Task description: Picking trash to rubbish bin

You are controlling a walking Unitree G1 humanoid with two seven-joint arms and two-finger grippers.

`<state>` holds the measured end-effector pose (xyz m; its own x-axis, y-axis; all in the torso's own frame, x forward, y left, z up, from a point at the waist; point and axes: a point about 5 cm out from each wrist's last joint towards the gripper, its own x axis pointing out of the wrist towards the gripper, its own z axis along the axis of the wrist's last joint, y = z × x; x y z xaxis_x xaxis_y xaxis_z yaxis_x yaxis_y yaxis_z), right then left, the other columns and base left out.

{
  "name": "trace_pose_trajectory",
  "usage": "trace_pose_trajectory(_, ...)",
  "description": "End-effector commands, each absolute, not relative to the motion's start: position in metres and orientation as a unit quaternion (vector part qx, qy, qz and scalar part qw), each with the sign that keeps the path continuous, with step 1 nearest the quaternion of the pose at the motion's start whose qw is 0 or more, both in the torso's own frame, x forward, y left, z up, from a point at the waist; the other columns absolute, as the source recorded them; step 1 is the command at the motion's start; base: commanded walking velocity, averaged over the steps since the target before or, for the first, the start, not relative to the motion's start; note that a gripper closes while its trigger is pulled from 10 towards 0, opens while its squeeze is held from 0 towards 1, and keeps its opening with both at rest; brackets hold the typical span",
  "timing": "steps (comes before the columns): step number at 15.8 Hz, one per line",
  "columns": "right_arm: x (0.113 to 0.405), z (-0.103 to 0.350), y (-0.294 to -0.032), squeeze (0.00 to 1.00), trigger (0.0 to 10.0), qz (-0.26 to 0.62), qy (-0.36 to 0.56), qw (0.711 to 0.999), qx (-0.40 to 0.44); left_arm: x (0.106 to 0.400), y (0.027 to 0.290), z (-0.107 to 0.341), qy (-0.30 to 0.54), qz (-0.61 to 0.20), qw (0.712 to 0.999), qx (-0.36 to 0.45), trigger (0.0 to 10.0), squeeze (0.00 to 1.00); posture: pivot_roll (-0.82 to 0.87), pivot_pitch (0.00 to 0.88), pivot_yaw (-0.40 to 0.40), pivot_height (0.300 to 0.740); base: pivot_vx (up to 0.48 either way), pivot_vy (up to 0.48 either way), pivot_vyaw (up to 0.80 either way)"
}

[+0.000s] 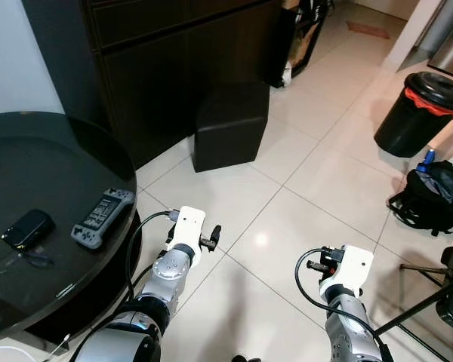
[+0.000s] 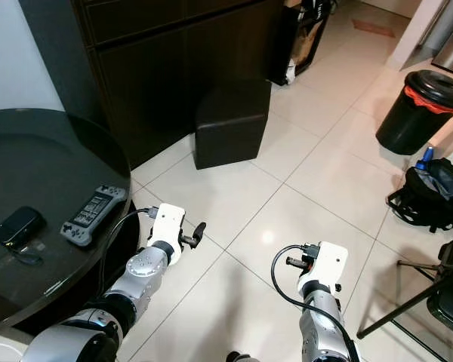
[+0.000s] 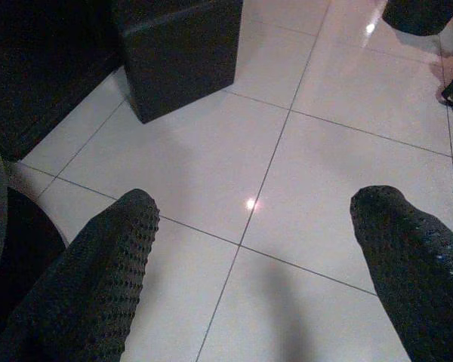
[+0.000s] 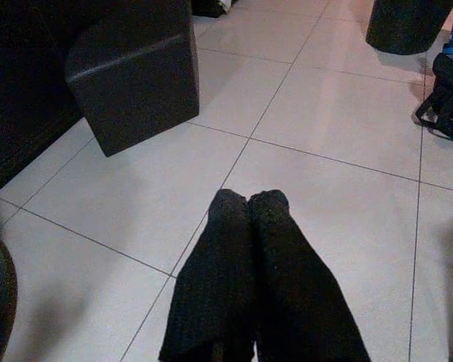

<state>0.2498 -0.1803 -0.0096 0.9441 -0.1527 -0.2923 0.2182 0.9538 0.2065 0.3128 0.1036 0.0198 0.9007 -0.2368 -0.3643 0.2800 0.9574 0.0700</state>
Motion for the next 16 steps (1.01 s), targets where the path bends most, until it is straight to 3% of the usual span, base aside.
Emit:
trace_pose_trajectory(1,0.2493,-0.0092,-0.1844,0.0,10.0,-0.106,0.138,0.977,0.122,0.3128,0.0986,0.0196,0.185,-0.145,0.97,0.056,10.0,0.0,0.18,0.043,-0.091,0.74,0.0,0.0,-0.8)
trace_pose_trajectory(16,0.2427,-0.0123,-0.1865,0.0,10.0,-0.112,0.143,0.976,0.119,0.3094,0.0953,0.0162,0.192,-0.161,0.966,0.062,10.0,0.0,0.17,0.052,-0.09,0.74,0.275,0.0,-0.8)
